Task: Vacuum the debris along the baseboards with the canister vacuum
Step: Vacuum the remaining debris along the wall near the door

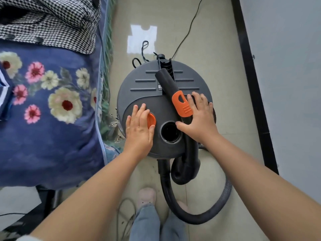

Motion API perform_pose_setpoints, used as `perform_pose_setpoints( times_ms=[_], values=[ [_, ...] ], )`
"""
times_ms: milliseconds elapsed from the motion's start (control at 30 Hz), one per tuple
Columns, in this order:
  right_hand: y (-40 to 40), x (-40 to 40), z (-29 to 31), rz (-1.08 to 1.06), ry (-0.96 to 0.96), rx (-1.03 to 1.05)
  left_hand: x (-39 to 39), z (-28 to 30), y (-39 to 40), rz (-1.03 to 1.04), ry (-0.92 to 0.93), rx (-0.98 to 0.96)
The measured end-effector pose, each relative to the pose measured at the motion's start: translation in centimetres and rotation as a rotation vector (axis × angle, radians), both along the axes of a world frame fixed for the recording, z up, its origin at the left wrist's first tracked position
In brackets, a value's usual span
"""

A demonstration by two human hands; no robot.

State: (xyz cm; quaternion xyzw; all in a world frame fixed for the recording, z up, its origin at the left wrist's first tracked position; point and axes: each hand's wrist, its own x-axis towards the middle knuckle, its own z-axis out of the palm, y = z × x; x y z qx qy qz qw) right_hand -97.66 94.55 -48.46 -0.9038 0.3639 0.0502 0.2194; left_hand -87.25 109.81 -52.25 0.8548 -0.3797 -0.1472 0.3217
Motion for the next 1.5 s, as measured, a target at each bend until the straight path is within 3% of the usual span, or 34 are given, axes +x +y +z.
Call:
perform_pose_setpoints(
  times_ms=[333, 500, 567, 733, 867, 967, 1100, 1500],
  values=[
    [1.5, -0.7, -0.6, -0.073, -0.098, 0.041, -0.2, 0.6, 1.0, -0.047, -0.022, 0.054],
    [2.7, -2.0, 0.9, -0.501, -0.482, 0.253, 0.6, 1.7, 0.8, -0.092, -0.077, 0.144],
    [3.0, -3.7, 1.9, -0.681, -0.524, 0.285, 1.3, 2.4, 0.7, -0.079, -0.123, 0.134],
    [3.5, -5.9, 2.8, -0.818, -0.504, 0.344, 2.1, 3.6, 0.8, -0.113, -0.183, 0.19],
    [3.0, -5.2, 3.4, -0.788, -0.467, 0.333, 2.8, 3.1, 1.0, -0.208, -0.215, 0.205],
    [3.3, -4.7, 3.1, -0.791, -0.335, 0.315, 2.9, 2.6, 1.2, -0.307, -0.254, 0.228],
    [5.1, -3.9, 1.0, -0.774, -0.068, 0.24, 2.7, 1.8, 1.2, -0.26, -0.13, 0.233],
    [-1.4, 1.1, 0.6, -0.781, -0.105, 0.204, 6.7, 0.9, -4.5, -0.202, -0.132, 0.177]
  ],
)
